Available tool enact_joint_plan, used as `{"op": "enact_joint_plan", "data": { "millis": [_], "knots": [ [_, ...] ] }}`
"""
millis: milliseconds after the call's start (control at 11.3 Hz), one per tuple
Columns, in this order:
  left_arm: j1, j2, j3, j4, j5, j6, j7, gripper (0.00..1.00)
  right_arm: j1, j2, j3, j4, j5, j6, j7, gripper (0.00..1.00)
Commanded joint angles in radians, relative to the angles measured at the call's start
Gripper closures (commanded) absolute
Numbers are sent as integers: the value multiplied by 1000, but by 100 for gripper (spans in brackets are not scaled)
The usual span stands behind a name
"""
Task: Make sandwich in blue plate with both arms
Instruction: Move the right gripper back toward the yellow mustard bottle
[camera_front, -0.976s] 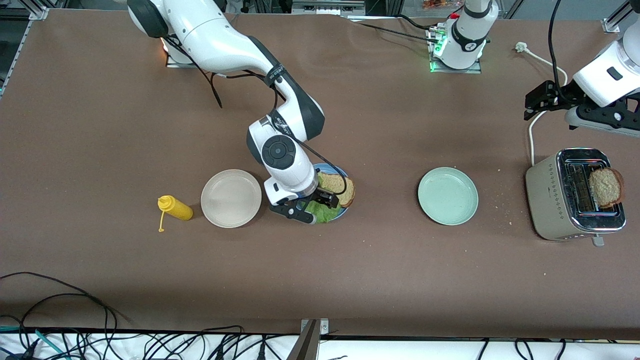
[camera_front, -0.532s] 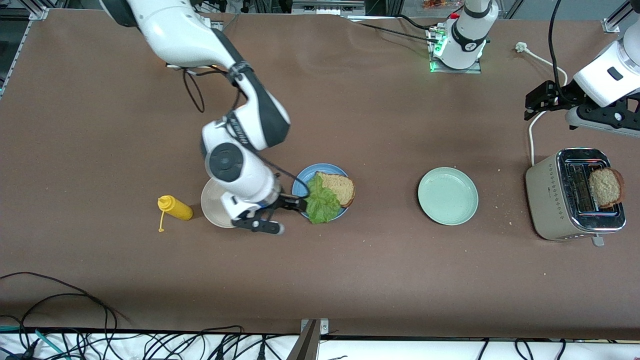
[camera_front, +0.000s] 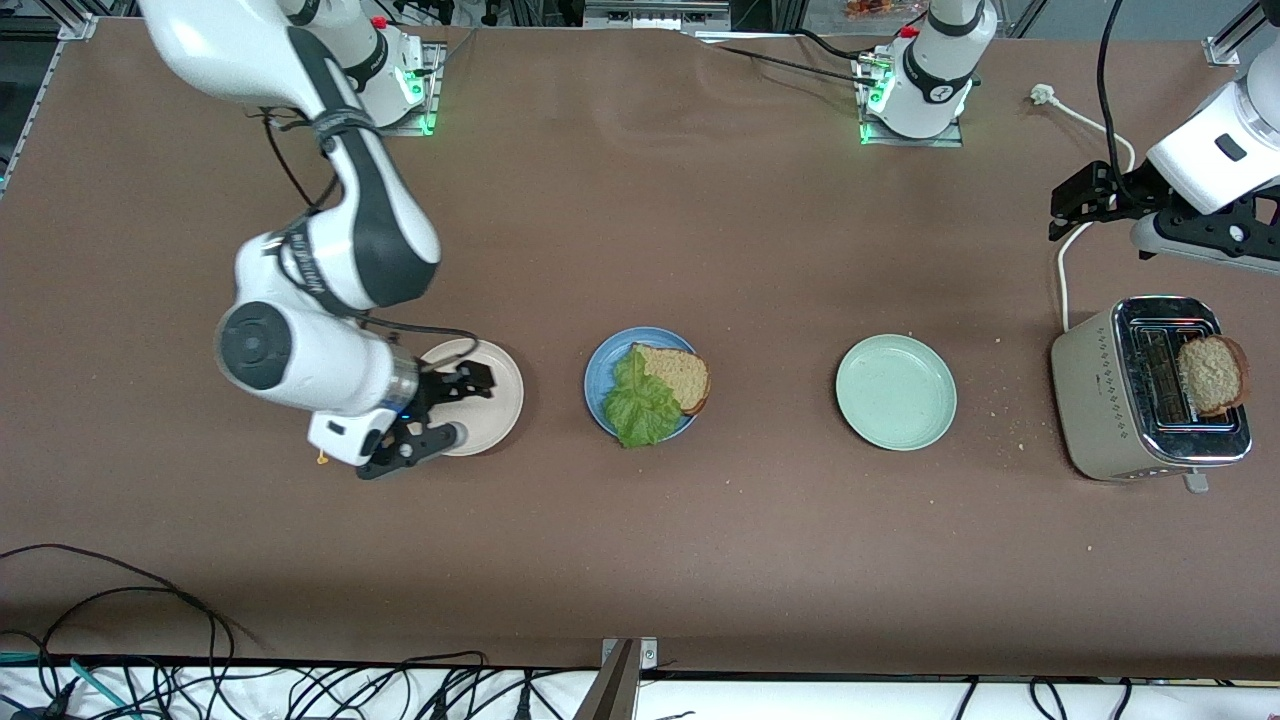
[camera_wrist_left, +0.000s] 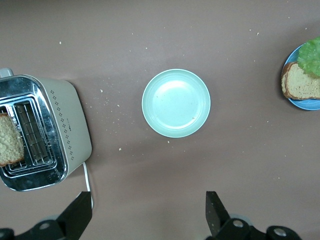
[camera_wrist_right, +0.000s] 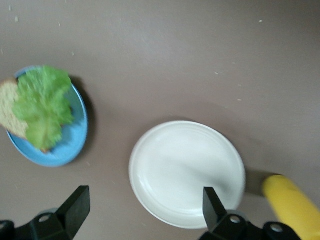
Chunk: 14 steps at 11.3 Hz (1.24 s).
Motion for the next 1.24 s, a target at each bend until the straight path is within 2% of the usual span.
{"op": "enact_joint_plan", "data": {
  "millis": [0, 266, 532, 710, 799, 976, 1154],
  "knots": [
    [6, -2, -2, 7, -6, -4, 3, 0, -111, -108, 24, -119, 7, -57, -298, 0],
    [47, 1, 1, 7, -17, -4, 3, 0, -214, -141, 22, -153, 12, -121, -586, 0],
    [47, 1, 1, 7, -26, -4, 3, 0, -334, -128, 21, -153, 98, -163, -931, 0],
    [47, 1, 1, 7, -26, -4, 3, 0, -375, -119, 21, -152, 102, -186, -1090, 0],
    [47, 1, 1, 7, -26, -4, 1, 0, -398, -105, 21, -149, 124, -206, -1160, 0],
    [46, 1, -1, 7, -26, -6, 1, 0, -456, -43, 21, -137, 225, -224, -1329, 0],
    [47, 1, -1, 7, -26, -4, 1, 0, -504, 11, 19, -137, 271, -224, -1496, 0]
  ]
}}
